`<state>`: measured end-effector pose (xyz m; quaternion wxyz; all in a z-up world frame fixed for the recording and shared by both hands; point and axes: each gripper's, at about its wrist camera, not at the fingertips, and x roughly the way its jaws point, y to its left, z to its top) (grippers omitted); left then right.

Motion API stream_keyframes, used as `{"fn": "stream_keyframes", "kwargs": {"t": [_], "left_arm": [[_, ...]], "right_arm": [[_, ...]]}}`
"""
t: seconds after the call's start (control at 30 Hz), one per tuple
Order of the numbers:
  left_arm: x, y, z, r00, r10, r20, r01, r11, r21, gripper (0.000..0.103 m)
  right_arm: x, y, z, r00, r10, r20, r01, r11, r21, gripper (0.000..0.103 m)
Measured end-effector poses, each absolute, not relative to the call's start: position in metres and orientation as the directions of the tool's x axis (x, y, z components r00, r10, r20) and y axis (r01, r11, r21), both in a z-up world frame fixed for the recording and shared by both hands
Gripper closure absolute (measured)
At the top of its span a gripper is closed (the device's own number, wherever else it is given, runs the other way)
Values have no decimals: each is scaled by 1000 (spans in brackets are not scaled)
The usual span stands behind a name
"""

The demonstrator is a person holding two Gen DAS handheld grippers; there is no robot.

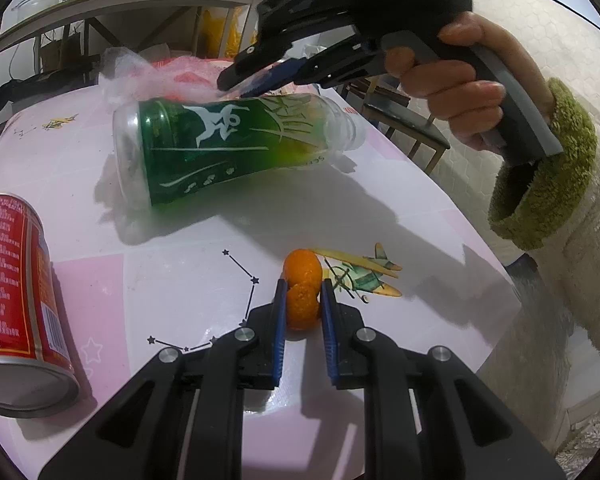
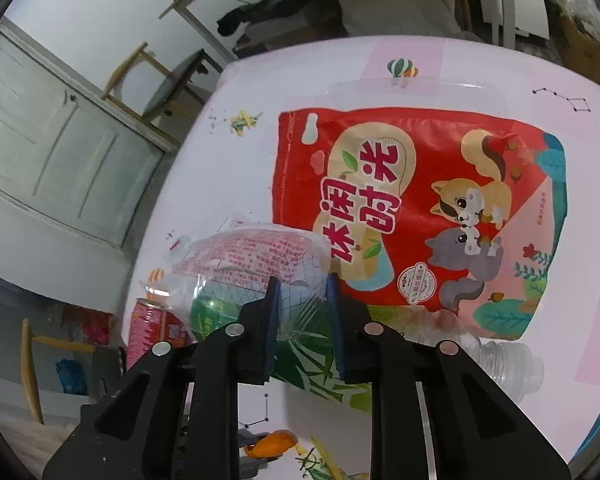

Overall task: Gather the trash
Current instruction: 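Grasp the green bottle with the right tool while the left tool holds the orange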

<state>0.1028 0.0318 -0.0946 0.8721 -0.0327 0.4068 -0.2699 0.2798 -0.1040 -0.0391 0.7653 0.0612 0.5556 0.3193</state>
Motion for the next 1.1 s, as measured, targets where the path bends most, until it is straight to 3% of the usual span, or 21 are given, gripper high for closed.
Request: {"fn": "stream_keyframes", "kwargs": {"t": [0.23,0.7,1.1], "left_arm": [[104,31,-95,527,-498,-689,439,853,-280,88],[95,36,-71,565,-536,-627,458,836,-302,89],[89,-19,-36,521,-619,-588,598,756,-265,89]], "right_arm": [[273,-120,-29,211,631,-747,-388,755,528,95],[231,-204,8,405,701,-587,-322,710,626,98],[120,-366,5,672,549,-496,-94,729,679,98]]}}
